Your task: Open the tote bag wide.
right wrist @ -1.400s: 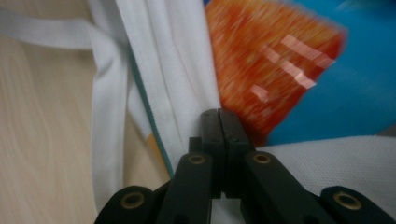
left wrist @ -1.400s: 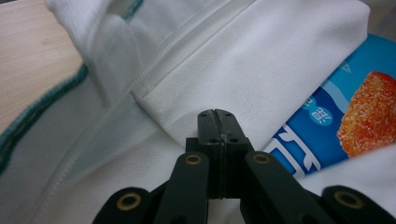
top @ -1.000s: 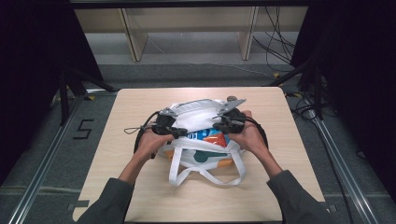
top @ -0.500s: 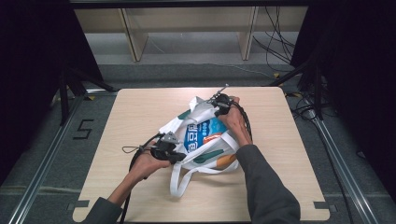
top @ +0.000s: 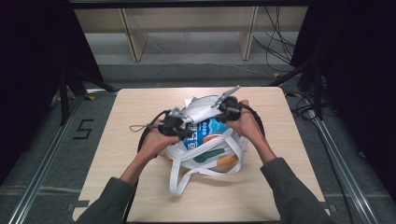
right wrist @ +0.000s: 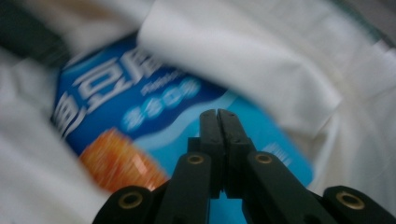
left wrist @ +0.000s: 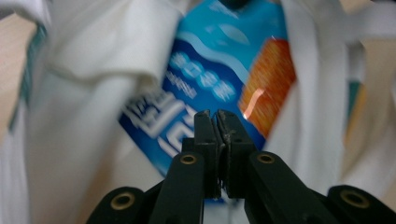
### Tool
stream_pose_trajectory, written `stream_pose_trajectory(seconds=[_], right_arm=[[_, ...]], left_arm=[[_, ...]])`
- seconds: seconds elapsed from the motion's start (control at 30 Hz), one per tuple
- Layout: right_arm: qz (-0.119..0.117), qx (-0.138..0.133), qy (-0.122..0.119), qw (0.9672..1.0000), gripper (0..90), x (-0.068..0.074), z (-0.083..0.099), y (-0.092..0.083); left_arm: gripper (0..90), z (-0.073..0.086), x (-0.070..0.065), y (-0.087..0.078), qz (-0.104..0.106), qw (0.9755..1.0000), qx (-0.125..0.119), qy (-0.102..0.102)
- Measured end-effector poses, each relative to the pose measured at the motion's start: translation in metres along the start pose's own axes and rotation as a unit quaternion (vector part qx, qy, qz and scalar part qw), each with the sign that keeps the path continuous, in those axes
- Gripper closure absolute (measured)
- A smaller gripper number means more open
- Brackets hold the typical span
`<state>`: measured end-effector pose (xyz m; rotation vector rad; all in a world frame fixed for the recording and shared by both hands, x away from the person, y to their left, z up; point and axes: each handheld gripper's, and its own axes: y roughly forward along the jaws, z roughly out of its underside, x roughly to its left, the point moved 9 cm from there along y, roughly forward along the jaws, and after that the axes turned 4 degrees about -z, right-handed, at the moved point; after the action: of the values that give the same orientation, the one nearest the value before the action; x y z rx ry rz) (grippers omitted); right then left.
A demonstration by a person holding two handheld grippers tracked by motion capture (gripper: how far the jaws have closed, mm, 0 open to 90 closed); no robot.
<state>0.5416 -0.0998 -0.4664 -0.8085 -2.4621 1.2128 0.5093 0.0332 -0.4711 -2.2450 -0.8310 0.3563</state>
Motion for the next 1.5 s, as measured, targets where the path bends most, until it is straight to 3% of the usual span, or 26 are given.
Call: stream_pose_trajectory(seconds=[0.03, 0.13, 0.2, 0.23, 0.27, 0.4, 0.47, 0.53, 0.6, 0.7, 0.73, 0.77, 0.8, 0.83, 0.9, 1.03, 1.1, 1.13, 1.17, 1.27, 1.3, 1.33, 1.37, 1.43, 1.47, 1.5], right_arm=[[0.000, 0.000, 0.000, 1.0000, 90.0, 0.000, 0.000, 0.000], [-0.015, 0.028, -0.020, 0.9993, 90.0, 0.012, 0.026, -0.004], [-0.026, 0.009, -0.022, 0.9994, 90.0, 0.016, 0.036, -0.008], [-0.045, 0.009, -0.008, 0.9989, 90.0, 0.021, 0.044, -0.015], [-0.046, 0.020, -0.013, 0.9987, 90.0, 0.026, 0.059, -0.021], [-0.053, 0.043, -0.027, 0.9973, 90.0, 0.034, 0.085, -0.025], [-0.052, 0.034, -0.029, 0.9977, 90.0, 0.039, 0.101, -0.023], [-0.052, 0.018, -0.002, 0.9985, 90.0, 0.046, 0.116, -0.014], [-0.044, 0.027, -0.017, 0.9985, 90.0, 0.048, 0.124, -0.007], [-0.048, 0.031, -0.009, 0.9983, 90.0, 0.049, 0.121, -0.009], [-0.056, 0.023, -0.029, 0.9978, 90.0, 0.045, 0.111, -0.017], [-0.056, 0.023, -0.029, 0.9978, 90.0, 0.045, 0.111, -0.017], [-0.056, -0.006, -0.012, 0.9984, 90.0, 0.045, 0.093, -0.033], [-0.056, -0.006, -0.012, 0.9984, 90.0, 0.045, 0.093, -0.033], [-0.034, -0.081, -0.007, 0.9961, 90.0, 0.031, 0.055, -0.047], [0.006, -0.082, 0.001, 0.9966, 90.0, 0.006, 0.030, -0.040], [0.025, -0.065, 0.002, 0.9975, 90.0, -0.008, 0.019, -0.027], [0.044, -0.042, 0.011, 0.9981, 90.0, -0.024, 0.012, -0.009], [0.044, -0.042, 0.011, 0.9981, 90.0, -0.024, 0.012, -0.009], [0.067, -0.010, 0.022, 0.9974, 90.0, -0.052, 0.011, 0.016], [0.075, -0.010, 0.027, 0.9968, 90.0, -0.063, 0.013, 0.025], [0.078, 0.019, 0.054, 0.9953, 90.0, -0.079, 0.023, 0.037], [0.076, 0.028, 0.066, 0.9945, 90.0, -0.083, 0.027, 0.042], [0.072, 0.037, 0.084, 0.9931, 90.0, -0.090, 0.034, 0.049], [0.108, 0.081, 0.082, 0.9874, 90.0, -0.102, 0.047, 0.053], [0.108, 0.081, 0.082, 0.9874, 90.0, -0.102, 0.047, 0.053]], left_arm=[[86.4, 0.000, 0.000, 0.000, 0.000, 1.0000, 0.000, 0.000], [86.7, -0.018, 0.016, 0.026, -0.022, 0.9993, 0.020, -0.022], [89.0, -0.024, 0.026, 0.039, -0.028, 0.9984, 0.025, -0.043], [89.2, -0.026, 0.031, 0.044, -0.037, 0.9976, 0.022, -0.054], [89.3, -0.027, 0.040, 0.050, -0.048, 0.9967, 0.034, -0.056], [89.6, -0.024, 0.053, 0.054, -0.070, 0.9951, 0.042, -0.055], [89.6, -0.017, 0.064, 0.055, -0.069, 0.9939, 0.037, -0.078], [89.7, -0.010, 0.075, 0.057, -0.079, 0.9904, 0.026, -0.110], [89.7, -0.008, 0.078, 0.059, -0.088, 0.9887, 0.029, -0.118], [89.5, -0.011, 0.070, 0.053, -0.095, 0.9914, 0.029, -0.086], [87.7, -0.013, 0.057, 0.041, -0.078, 0.9946, 0.019, -0.066], [87.1, -0.013, 0.057, 0.041, -0.078, 0.9946, 0.019, -0.066], [86.8, -0.012, 0.050, 0.033, -0.068, 0.9963, 0.018, -0.049], [86.8, -0.008, 0.044, 0.027, -0.060, 0.9975, 0.018, -0.033], [85.7, 0.008, 0.036, 0.015, -0.037, 0.9987, 0.026, -0.025], [85.5, 0.025, 0.036, 0.009, -0.024, 0.9987, 0.032, -0.031], [85.8, 0.034, 0.036, 0.006, -0.014, 0.9986, 0.037, -0.035], [86.5, 0.041, 0.038, 0.003, -0.010, 0.9979, 0.052, -0.036], [86.8, 0.041, 0.038, 0.003, -0.010, 0.9979, 0.052, -0.036], [87.3, 0.051, 0.041, -0.004, -0.018, 0.9967, 0.077, -0.018], [87.4, 0.059, 0.041, -0.008, -0.019, 0.9947, 0.101, 0.001], [89.2, 0.067, 0.041, -0.010, -0.024, 0.9928, 0.116, 0.019], [89.3, 0.075, 0.039, -0.017, 0.002, 0.9952, 0.098, 0.002], [89.4, 0.077, 0.041, -0.019, 0.010, 0.9960, 0.089, -0.002], [89.5, 0.077, 0.041, -0.021, 0.007, 0.9967, 0.079, -0.018], [89.5, 0.077, 0.041, -0.021, 0.007, 0.9967, 0.079, -0.018]])
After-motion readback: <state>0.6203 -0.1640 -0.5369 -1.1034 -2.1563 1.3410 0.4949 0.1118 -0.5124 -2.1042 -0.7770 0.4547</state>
